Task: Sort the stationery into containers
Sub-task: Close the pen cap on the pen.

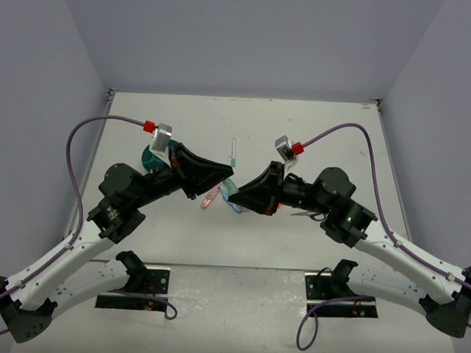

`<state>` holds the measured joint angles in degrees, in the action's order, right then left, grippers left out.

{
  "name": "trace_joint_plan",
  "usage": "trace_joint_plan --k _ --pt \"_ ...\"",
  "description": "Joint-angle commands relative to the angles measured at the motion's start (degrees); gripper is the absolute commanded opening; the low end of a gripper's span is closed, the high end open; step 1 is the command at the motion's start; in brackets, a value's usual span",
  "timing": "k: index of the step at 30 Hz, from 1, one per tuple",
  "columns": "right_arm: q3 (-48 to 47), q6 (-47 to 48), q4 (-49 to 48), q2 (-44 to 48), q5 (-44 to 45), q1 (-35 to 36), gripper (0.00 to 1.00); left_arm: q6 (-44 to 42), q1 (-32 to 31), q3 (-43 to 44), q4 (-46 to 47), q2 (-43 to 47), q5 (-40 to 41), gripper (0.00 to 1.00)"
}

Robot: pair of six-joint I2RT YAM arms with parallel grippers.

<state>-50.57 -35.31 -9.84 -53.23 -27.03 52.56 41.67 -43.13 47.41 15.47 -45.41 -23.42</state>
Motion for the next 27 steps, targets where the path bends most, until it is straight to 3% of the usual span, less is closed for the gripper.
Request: trace_joint_plan --k 1,11,15,17,23,27 --pt "-6.18 0.82 -1.15 -0.49 1.02 0.04 0.00 3.05 -0.25 -3.17 6.92 -1.16 -7.29 0.00" --pt "-16.17 0.06 0.65 -4.96 7.74 -0.22 0.00 7.92 -1.68 -11.43 16.39 -1.70 -9.92 0.00" --pt "-16.43 1.51 -0.63 -6.71 2.73 -0.25 0.00 5.59 -2.30 -9.60 13.35 -0.19 -8.99 0.00" --pt "-13.79 2.29 -2.49 -6.72 -0.60 -0.17 0.00 1.07 -2.22 -6.98 5.15 1.60 -6.10 0.00" --pt "-8.27 4.56 -2.29 -4.26 -8.24 -0.23 0.00 -2.53 -2.24 -0.15 -1.44 2.33 -7.14 0.37" --pt "-7.79 6.22 0.70 -3.28 -8.93 -0.17 0.00 -1.60 -2.22 0.13 0.95 1.19 -10.60 0.32"
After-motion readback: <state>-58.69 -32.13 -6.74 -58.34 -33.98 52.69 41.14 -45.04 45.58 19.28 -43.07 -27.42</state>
